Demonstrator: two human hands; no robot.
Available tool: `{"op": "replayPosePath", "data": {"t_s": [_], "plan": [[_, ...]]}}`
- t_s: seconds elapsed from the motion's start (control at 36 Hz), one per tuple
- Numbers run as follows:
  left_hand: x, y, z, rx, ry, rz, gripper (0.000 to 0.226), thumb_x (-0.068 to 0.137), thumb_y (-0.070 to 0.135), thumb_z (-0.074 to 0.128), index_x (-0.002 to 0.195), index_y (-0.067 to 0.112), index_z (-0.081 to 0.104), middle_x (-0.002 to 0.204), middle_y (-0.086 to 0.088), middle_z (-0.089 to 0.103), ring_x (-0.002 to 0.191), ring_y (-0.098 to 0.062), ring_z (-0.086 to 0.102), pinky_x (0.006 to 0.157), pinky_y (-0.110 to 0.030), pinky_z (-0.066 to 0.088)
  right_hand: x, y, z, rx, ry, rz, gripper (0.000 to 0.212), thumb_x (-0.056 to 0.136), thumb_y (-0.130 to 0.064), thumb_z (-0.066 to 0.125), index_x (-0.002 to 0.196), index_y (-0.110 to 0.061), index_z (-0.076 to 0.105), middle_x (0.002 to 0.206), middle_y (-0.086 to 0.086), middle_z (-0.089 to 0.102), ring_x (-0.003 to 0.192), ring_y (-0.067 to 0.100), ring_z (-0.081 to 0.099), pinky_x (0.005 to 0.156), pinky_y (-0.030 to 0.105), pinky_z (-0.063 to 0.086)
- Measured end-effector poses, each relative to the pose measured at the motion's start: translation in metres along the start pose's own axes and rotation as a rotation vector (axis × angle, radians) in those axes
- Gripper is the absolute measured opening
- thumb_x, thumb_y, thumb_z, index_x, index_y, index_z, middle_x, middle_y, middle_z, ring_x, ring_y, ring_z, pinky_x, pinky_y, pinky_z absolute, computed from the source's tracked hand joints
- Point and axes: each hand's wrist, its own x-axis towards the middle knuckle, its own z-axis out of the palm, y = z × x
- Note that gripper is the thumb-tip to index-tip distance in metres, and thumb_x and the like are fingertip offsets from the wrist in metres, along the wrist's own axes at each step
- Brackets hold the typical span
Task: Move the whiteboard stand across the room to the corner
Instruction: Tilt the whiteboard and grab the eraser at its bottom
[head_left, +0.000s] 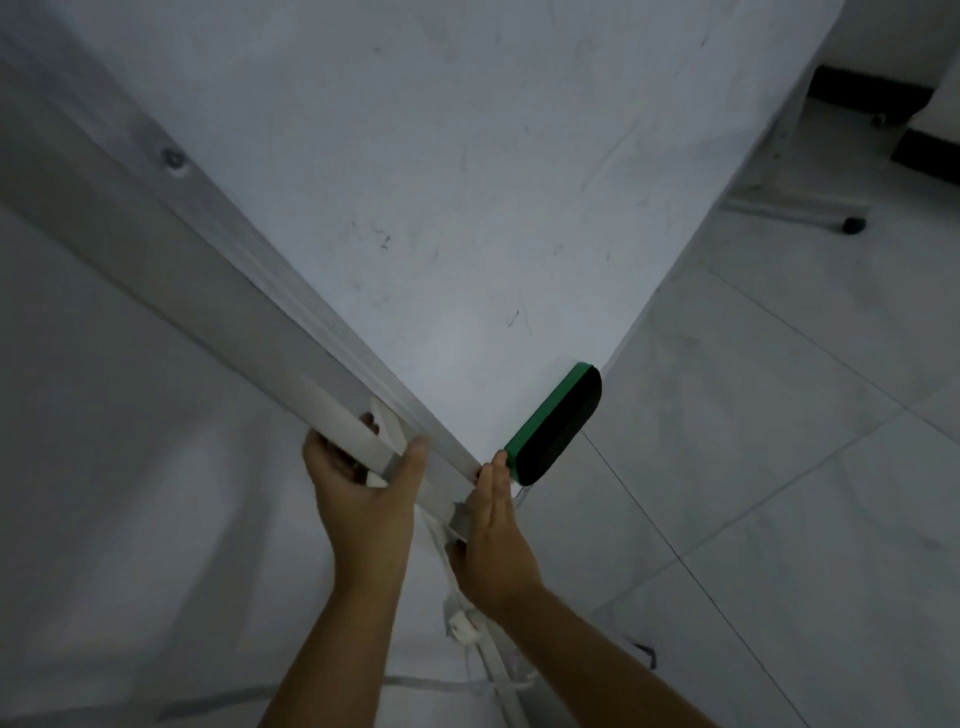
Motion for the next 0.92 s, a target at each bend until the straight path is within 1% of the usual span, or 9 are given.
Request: {"op": "replayPosePath", "data": {"t_s": [0.08, 0.14, 0.19, 0.25, 0.31, 0.39, 0.53, 0.75, 0.92], "plan": [[-0.012, -0.024, 0.01, 0.049, 0.019, -0.085, 0.064, 0.071, 0.005, 0.068, 0.126, 0.013, 0.036, 0.121, -0.006, 0.053, 0.105, -0.017, 0.052, 0.061, 0.002, 0.044, -0.005, 0.02, -0.026, 0.164, -0.163, -0.065, 0.089, 0.082, -0.061, 0.038, 0.127, -0.04, -0.036, 0.14, -0.017, -0.041, 0.138, 0.005, -0.012, 0.112, 0.016, 0.01], [-0.022, -0.037, 0.016, 0.079, 0.042, -0.13, 0.06, 0.073, 0.006, 0.066, 0.125, 0.013, 0.036, 0.121, -0.007, 0.051, 0.106, -0.017, 0.051, 0.062, 0.003, 0.043, -0.011, 0.031, -0.052, 0.217, -0.241, -0.052, 0.084, 0.078, -0.068, 0.03, 0.14, -0.026, -0.009, 0.15, -0.003, -0.008, 0.133, -0.012, -0.003, 0.105, -0.001, 0.008], [-0.032, -0.049, 0.022, 0.112, 0.084, -0.163, 0.061, 0.074, 0.009, 0.065, 0.126, 0.012, 0.035, 0.122, -0.007, 0.051, 0.109, -0.02, 0.051, 0.065, 0.002, 0.044, -0.016, 0.041, -0.077, 0.249, -0.236, 0.016, 0.085, 0.077, -0.07, 0.032, 0.135, -0.008, 0.031, 0.137, 0.001, 0.036, 0.121, -0.013, 0.026, 0.094, -0.008, 0.02], [-0.041, -0.06, 0.027, 0.129, 0.138, -0.188, 0.064, 0.073, 0.01, 0.066, 0.127, 0.012, 0.033, 0.126, -0.011, 0.05, 0.112, -0.024, 0.051, 0.069, -0.001, 0.046, -0.019, 0.053, -0.101, 0.274, -0.147, 0.13, 0.069, 0.079, -0.062, 0.045, 0.114, -0.005, 0.058, 0.111, 0.001, 0.059, 0.102, -0.004, 0.049, 0.079, -0.009, 0.034], [-0.047, -0.069, 0.032, 0.149, 0.192, -0.21, 0.069, 0.07, 0.011, 0.069, 0.128, 0.011, 0.033, 0.129, -0.012, 0.049, 0.115, -0.024, 0.05, 0.086, -0.013, 0.049, -0.012, 0.069, -0.122, 0.28, -0.077, 0.268, 0.028, 0.084, -0.029, 0.06, 0.101, -0.007, 0.064, 0.098, 0.007, 0.066, 0.088, 0.011, 0.061, 0.071, -0.002, 0.043], [-0.052, -0.075, 0.045, 0.183, 0.262, -0.23, 0.072, 0.064, 0.012, 0.075, 0.124, 0.014, 0.035, 0.132, -0.009, 0.045, 0.12, -0.027, 0.046, 0.107, -0.042, 0.037, 0.02, 0.09, -0.151, 0.336, -0.011, 0.459, 0.021, 0.088, -0.013, 0.054, 0.105, -0.001, 0.061, 0.101, 0.011, 0.063, 0.094, 0.022, 0.058, 0.079, 0.021, 0.047], [-0.051, -0.074, 0.071, 0.157, 0.408, -0.315, 0.103, 0.051, 0.038, 0.072, 0.136, 0.021, 0.017, 0.144, -0.011, 0.033, 0.129, -0.023, 0.037, 0.113, -0.045, 0.03, 0.094, 0.125, -0.164, 0.557, -0.004, 0.716, 0.052, 0.091, -0.032, 0.046, 0.133, -0.004, 0.034, 0.139, 0.018, 0.041, 0.123, 0.028, 0.043, 0.108, 0.045, 0.036], [-0.046, -0.083, 0.083, 0.156, 0.533, -0.329, 0.087, 0.071, 0.011, 0.069, 0.136, 0.016, 0.012, 0.144, -0.011, 0.03, 0.125, -0.019, 0.036, 0.107, -0.029, 0.028, 0.155, 0.143, -0.145, 0.984, -0.116, 0.88, 0.071, 0.09, -0.039, 0.043, 0.142, -0.028, -0.004, 0.149, 0.012, 0.023, 0.127, 0.034, 0.039, 0.1, 0.05, 0.039], [-0.049, -0.079, 0.078, 0.137, 0.518, -0.315, 0.085, 0.074, 0.003, 0.064, 0.136, 0.011, 0.007, 0.14, -0.005, 0.027, 0.126, -0.018, 0.032, 0.105, -0.028, 0.025, 0.14, 0.13, -0.135, 0.995, -0.132, 0.888, 0.072, 0.091, -0.037, 0.039, 0.139, -0.031, -0.014, 0.151, 0.012, 0.02, 0.133, 0.033, 0.031, 0.103, 0.053, 0.036]]}}
